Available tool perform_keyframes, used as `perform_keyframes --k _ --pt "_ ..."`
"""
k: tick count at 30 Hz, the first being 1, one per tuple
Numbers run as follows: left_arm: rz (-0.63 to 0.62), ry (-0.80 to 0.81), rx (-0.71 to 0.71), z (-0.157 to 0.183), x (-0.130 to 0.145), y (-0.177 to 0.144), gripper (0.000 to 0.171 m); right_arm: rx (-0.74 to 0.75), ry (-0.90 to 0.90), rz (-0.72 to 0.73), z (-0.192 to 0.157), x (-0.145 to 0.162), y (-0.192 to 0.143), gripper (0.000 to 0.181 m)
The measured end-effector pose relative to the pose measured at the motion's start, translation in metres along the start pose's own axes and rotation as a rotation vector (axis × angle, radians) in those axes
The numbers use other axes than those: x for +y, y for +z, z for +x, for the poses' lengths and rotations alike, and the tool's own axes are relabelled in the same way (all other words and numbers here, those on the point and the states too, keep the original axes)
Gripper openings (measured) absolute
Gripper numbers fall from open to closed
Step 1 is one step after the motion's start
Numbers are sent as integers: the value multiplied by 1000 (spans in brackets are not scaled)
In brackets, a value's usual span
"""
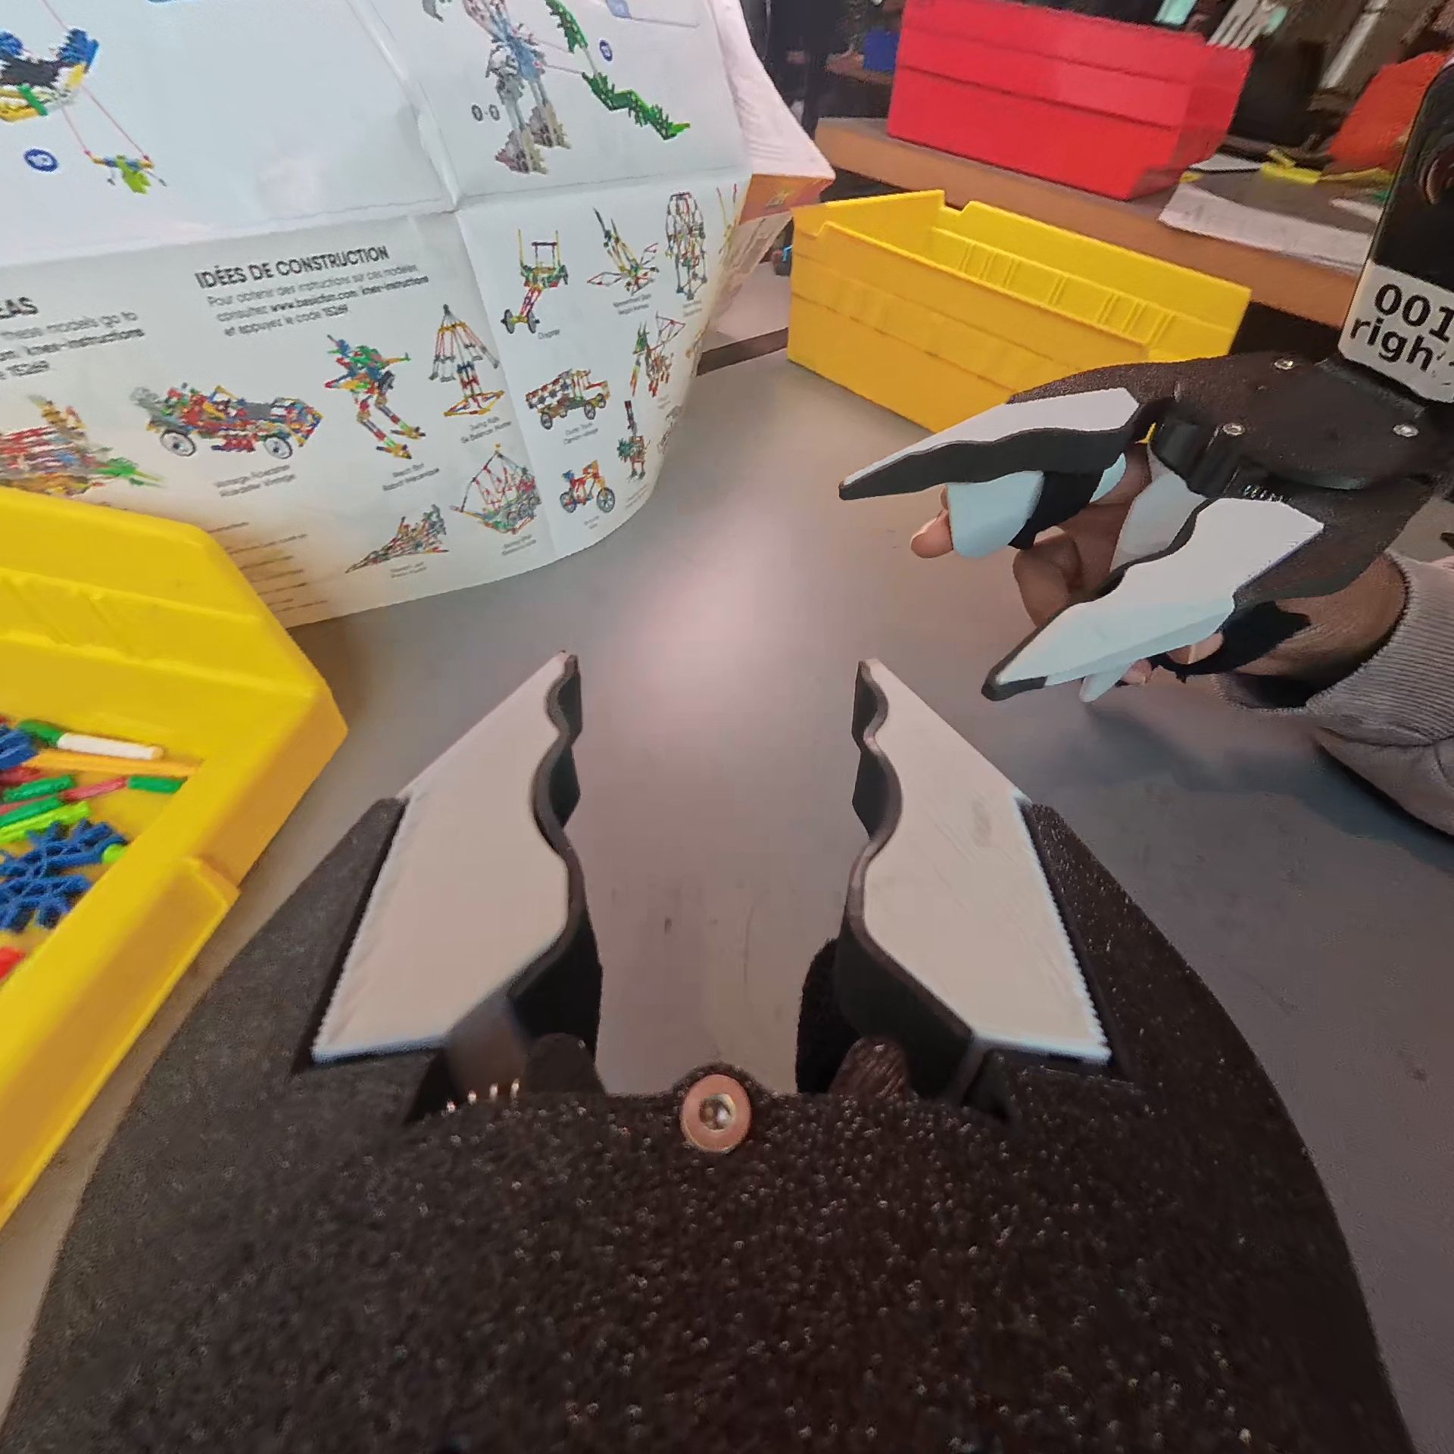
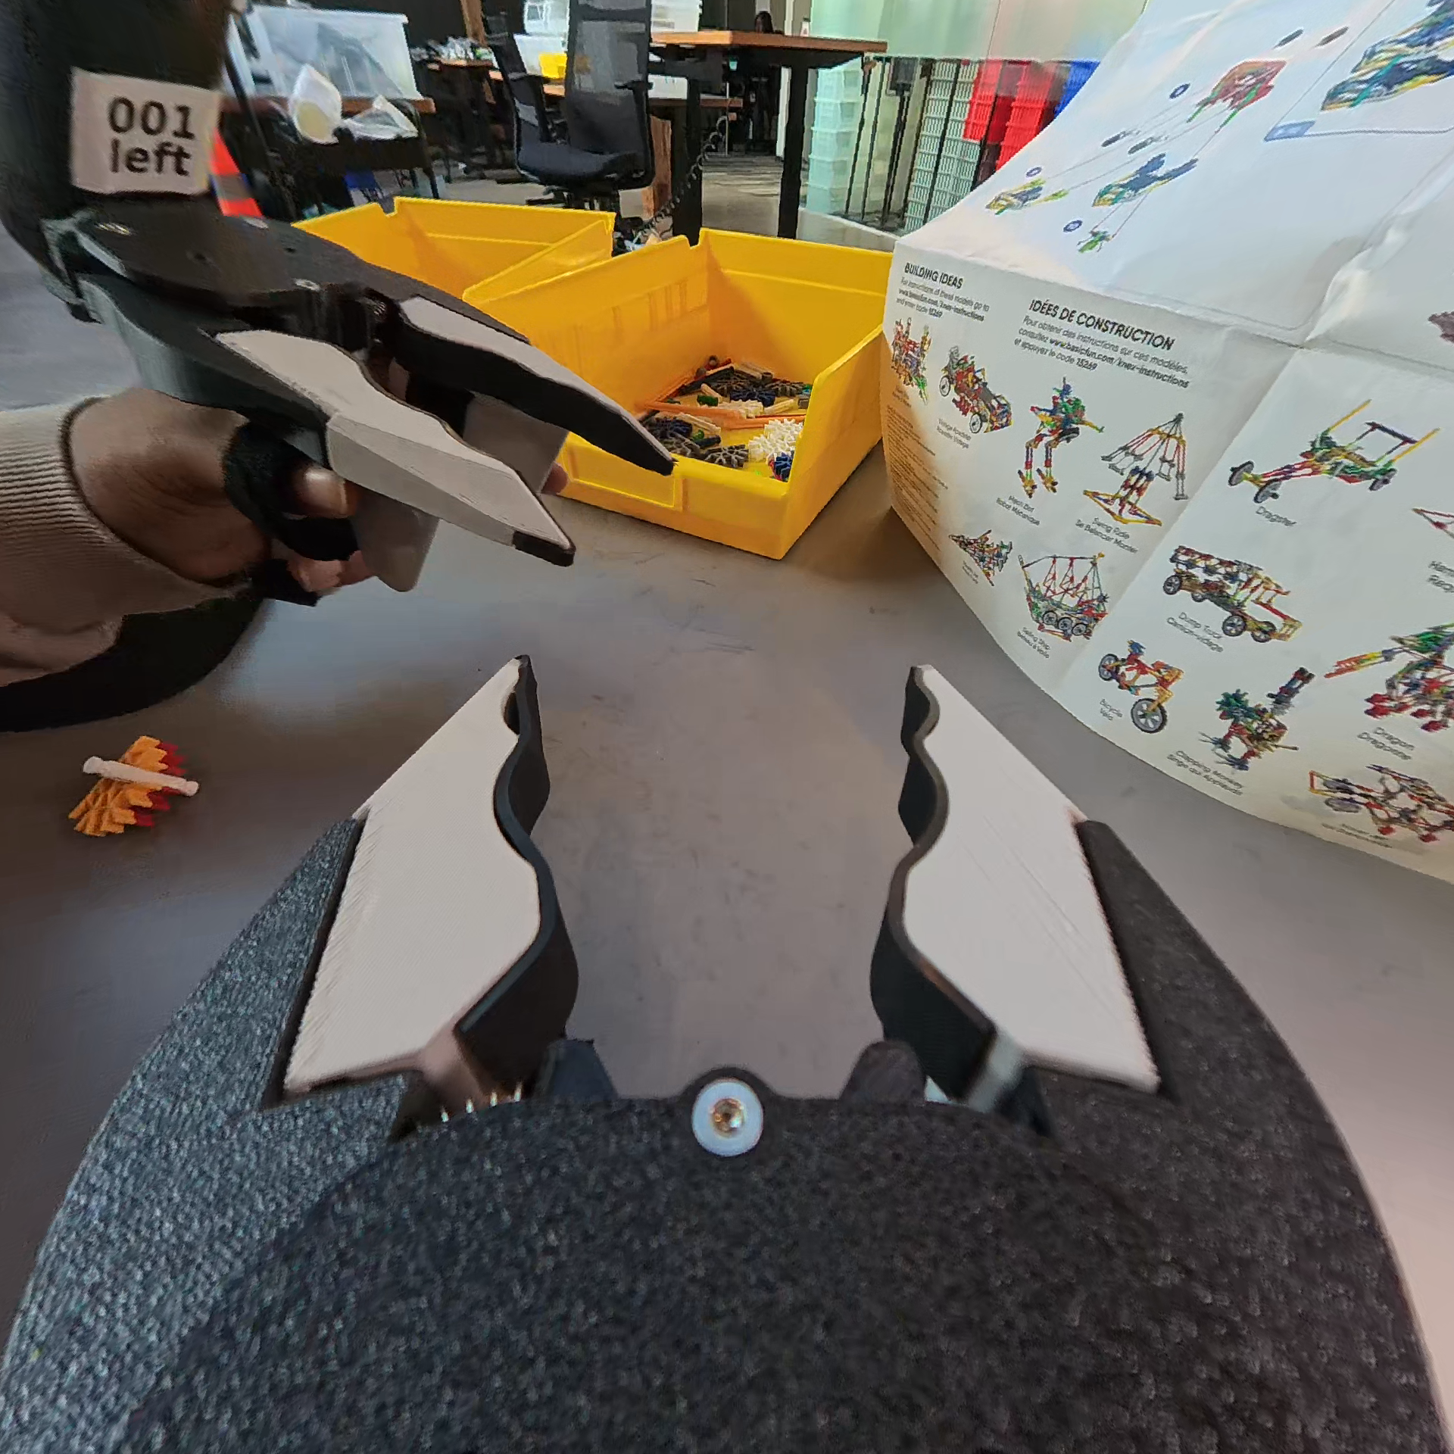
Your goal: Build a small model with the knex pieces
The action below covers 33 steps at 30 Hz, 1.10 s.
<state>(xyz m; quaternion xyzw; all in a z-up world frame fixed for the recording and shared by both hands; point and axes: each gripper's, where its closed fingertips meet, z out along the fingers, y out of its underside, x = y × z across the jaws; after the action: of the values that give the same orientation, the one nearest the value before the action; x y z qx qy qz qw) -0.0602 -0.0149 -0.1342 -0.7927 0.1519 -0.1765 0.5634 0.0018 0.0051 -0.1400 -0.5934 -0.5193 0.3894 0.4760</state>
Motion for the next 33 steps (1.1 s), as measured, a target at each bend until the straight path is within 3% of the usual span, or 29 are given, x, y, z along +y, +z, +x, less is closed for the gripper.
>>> perform_keyframes --k 5,11,21,25,33 --pt "-15 -1 -167 22 -9 -29 70 15 -124 -115 -5 18 9 92" --pt "-23 63 -313 60 -33 -49 71 91 -245 -159 20 18 -4 92" --pt "-133 43 -434 61 -26 -67 73 127 -100 27 56 -15 -53 91" --pt "-140 25 -422 54 -13 -67 75 117 -66 28 56 -12 -55 91" --pt "-195 70 -228 56 22 -70 80 41 -52 -58 40 17 -36 91"
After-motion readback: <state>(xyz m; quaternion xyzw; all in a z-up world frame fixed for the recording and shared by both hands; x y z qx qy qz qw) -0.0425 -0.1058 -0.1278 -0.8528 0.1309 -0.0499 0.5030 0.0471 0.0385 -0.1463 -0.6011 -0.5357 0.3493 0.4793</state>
